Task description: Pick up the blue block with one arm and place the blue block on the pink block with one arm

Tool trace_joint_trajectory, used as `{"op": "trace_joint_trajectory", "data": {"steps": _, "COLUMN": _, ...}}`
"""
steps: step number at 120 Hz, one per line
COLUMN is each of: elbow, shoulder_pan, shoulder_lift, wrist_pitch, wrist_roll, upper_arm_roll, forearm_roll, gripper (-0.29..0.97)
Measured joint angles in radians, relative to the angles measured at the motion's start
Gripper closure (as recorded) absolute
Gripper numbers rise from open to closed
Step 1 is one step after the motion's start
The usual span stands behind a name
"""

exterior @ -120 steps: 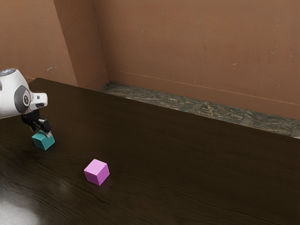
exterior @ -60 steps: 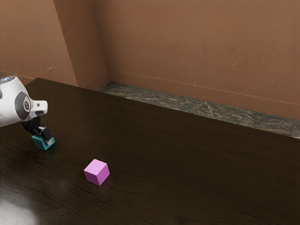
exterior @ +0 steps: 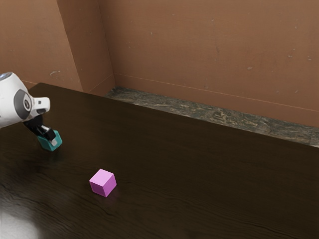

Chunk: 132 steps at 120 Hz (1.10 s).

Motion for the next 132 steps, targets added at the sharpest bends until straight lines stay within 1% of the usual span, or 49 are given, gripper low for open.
{"op": "trace_joint_trajectory", "data": {"steps": 10, "elbow": -0.042, "shoulder_pan": -0.029, "shoulder_lift": -0.112, "wrist_pitch": 0.002, "wrist_roll": -0.008, "upper_arm_roll": 0.000, "forearm_roll": 0.003, "gripper": 0.35}}
{"op": "trace_joint_trajectory", "data": {"steps": 16, "elbow": -0.099, "shoulder_pan": -0.051, "shoulder_lift": -0.190, "wrist_pitch": 0.002, "wrist_roll": -0.017, "upper_arm_roll": 0.000, "forearm_roll": 0.004, "gripper": 0.35}}
{"op": "trace_joint_trajectory", "data": {"steps": 27, "elbow": -0.213, "shoulder_pan": -0.119, "shoulder_lift": -0.340, "wrist_pitch": 0.004, "wrist_roll": -0.056, "upper_arm_roll": -0.002, "forearm_roll": 0.006, "gripper": 0.34}}
{"op": "trace_joint_trajectory", "data": {"steps": 37, "elbow": -0.277, "shoulder_pan": -0.184, "shoulder_lift": -0.420, "wrist_pitch": 0.004, "wrist_roll": -0.101, "upper_arm_roll": -0.009, "forearm_roll": 0.007, "gripper": 0.35}}
{"op": "trace_joint_trajectory", "data": {"steps": 48, "elbow": -0.333, "shoulder_pan": -0.259, "shoulder_lift": -0.478, "wrist_pitch": 0.005, "wrist_roll": -0.157, "upper_arm_roll": -0.011, "forearm_roll": 0.010, "gripper": 0.35}}
{"op": "trace_joint_trajectory", "data": {"steps": 56, "elbow": -0.358, "shoulder_pan": -0.284, "shoulder_lift": -0.496, "wrist_pitch": 0.005, "wrist_roll": -0.202, "upper_arm_roll": -0.019, "forearm_roll": 0.011, "gripper": 0.35}}
{"op": "trace_joint_trajectory", "data": {"steps": 71, "elbow": -0.377, "shoulder_pan": -0.285, "shoulder_lift": -0.501, "wrist_pitch": 0.005, "wrist_roll": -0.291, "upper_arm_roll": -0.065, "forearm_roll": 0.013, "gripper": 0.35}}
{"op": "trace_joint_trajectory", "data": {"steps": 88, "elbow": -0.378, "shoulder_pan": -0.319, "shoulder_lift": -0.472, "wrist_pitch": 0.005, "wrist_roll": -0.388, "upper_arm_roll": -0.102, "forearm_roll": 0.014, "gripper": 0.35}}
{"op": "trace_joint_trajectory", "data": {"steps": 107, "elbow": -0.376, "shoulder_pan": -0.320, "shoulder_lift": -0.428, "wrist_pitch": 0.004, "wrist_roll": -0.481, "upper_arm_roll": -0.121, "forearm_roll": 0.014, "gripper": 0.34}}
{"op": "trace_joint_trajectory", "data": {"steps": 132, "elbow": -0.381, "shoulder_pan": -0.312, "shoulder_lift": -0.407, "wrist_pitch": 0.004, "wrist_roll": -0.572, "upper_arm_roll": -0.139, "forearm_roll": 0.019, "gripper": 0.34}}
